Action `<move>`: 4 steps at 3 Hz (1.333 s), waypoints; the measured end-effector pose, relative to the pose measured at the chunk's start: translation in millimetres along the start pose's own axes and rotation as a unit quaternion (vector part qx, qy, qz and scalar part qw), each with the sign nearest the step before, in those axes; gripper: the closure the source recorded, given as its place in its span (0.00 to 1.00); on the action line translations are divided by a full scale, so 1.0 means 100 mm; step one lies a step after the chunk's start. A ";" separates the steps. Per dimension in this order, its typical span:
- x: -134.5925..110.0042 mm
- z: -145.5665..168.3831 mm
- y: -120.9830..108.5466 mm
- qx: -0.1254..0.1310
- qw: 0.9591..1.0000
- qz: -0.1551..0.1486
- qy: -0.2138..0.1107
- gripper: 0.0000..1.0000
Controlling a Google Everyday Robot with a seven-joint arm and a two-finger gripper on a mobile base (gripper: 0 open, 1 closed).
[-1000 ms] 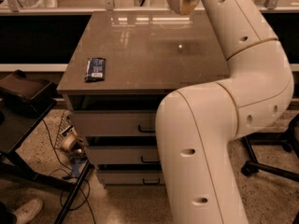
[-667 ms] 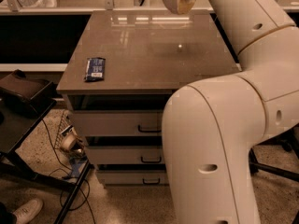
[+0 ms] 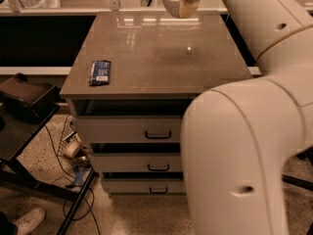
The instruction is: Move white bowl near rxbar blueberry
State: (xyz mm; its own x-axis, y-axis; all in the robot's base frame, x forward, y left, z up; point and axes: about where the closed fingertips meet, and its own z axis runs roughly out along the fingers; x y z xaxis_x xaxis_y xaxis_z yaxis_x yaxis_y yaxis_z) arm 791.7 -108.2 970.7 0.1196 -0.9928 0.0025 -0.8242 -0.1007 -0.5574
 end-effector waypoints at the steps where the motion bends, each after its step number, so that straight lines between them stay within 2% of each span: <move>1: -0.30 -0.04 0.21 0.010 0.997 -0.009 -0.078 1.00; 2: -0.58 -0.10 0.49 0.029 0.988 -0.037 -0.144 1.00; 3: -0.86 -0.05 0.89 0.031 0.979 -0.095 -0.177 1.00; 4: -1.01 0.05 1.26 0.021 0.970 -0.157 -0.185 1.00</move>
Offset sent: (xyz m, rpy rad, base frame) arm -0.1117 0.0813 -0.0563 0.2934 -0.0503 0.3978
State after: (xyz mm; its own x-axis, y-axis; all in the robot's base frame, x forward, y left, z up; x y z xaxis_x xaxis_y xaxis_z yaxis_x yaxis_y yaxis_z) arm 678.9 -19.9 896.3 0.5576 -0.8220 -0.1157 -0.6927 -0.3838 -0.6107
